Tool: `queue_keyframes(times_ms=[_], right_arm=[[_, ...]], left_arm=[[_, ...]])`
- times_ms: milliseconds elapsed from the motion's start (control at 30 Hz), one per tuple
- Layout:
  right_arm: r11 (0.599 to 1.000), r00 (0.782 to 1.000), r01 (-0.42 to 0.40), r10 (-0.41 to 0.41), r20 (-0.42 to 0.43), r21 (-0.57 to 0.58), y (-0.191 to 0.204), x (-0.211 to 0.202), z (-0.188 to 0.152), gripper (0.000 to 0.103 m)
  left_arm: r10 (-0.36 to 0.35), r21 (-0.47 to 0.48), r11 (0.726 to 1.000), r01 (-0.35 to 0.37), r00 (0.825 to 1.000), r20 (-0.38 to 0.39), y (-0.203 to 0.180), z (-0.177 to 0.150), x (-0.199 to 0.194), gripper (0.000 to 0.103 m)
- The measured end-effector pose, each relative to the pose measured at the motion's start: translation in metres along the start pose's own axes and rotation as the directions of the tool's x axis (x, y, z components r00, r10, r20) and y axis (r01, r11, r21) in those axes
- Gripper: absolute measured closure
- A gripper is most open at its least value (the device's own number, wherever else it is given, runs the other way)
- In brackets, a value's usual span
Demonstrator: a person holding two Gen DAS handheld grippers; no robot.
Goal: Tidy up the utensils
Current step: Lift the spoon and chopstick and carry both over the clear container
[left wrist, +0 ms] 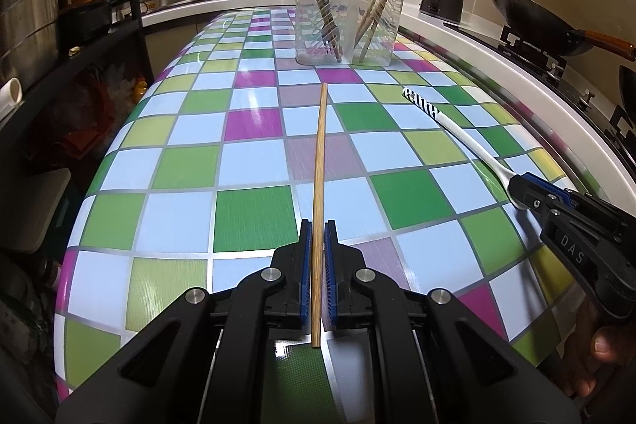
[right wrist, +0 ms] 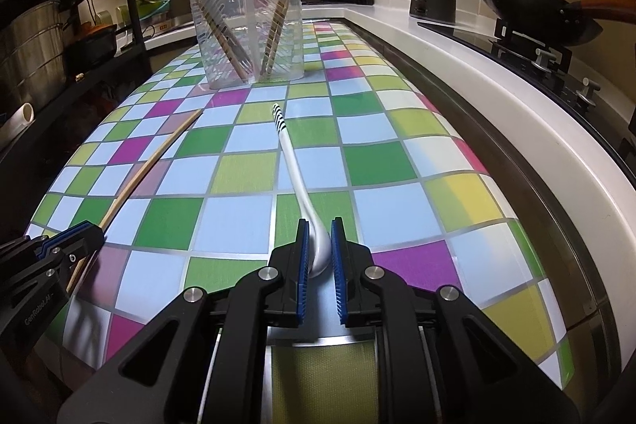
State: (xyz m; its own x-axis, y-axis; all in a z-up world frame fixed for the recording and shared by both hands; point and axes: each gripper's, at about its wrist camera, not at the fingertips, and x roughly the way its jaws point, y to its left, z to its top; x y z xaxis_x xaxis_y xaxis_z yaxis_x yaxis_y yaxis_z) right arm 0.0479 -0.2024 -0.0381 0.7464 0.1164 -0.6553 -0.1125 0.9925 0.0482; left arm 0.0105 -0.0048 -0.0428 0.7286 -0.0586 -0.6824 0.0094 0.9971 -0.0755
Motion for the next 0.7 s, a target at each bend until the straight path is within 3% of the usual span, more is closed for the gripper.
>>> queue_keyframes(times_ms=[400, 700], right_arm=[[1.0, 1.0, -0.028, 0.028, -0.009, 0.01, 0.002, 0.0017, -0.0031, 0.087], [0.999, 0.999, -0.04, 0.039, 0.006, 0.034, -0.0009, -0.0005, -0.0046, 0.091]], left_arm=[[0.006, 0.002, 1.0, -0.006, 1.0, 0.006, -0.0015, 0.0, -0.0007, 0.096], [0.011, 0.001, 1.0, -0.011, 1.0, 0.017, -0.0032, -0.0008, -0.0012, 0.097]])
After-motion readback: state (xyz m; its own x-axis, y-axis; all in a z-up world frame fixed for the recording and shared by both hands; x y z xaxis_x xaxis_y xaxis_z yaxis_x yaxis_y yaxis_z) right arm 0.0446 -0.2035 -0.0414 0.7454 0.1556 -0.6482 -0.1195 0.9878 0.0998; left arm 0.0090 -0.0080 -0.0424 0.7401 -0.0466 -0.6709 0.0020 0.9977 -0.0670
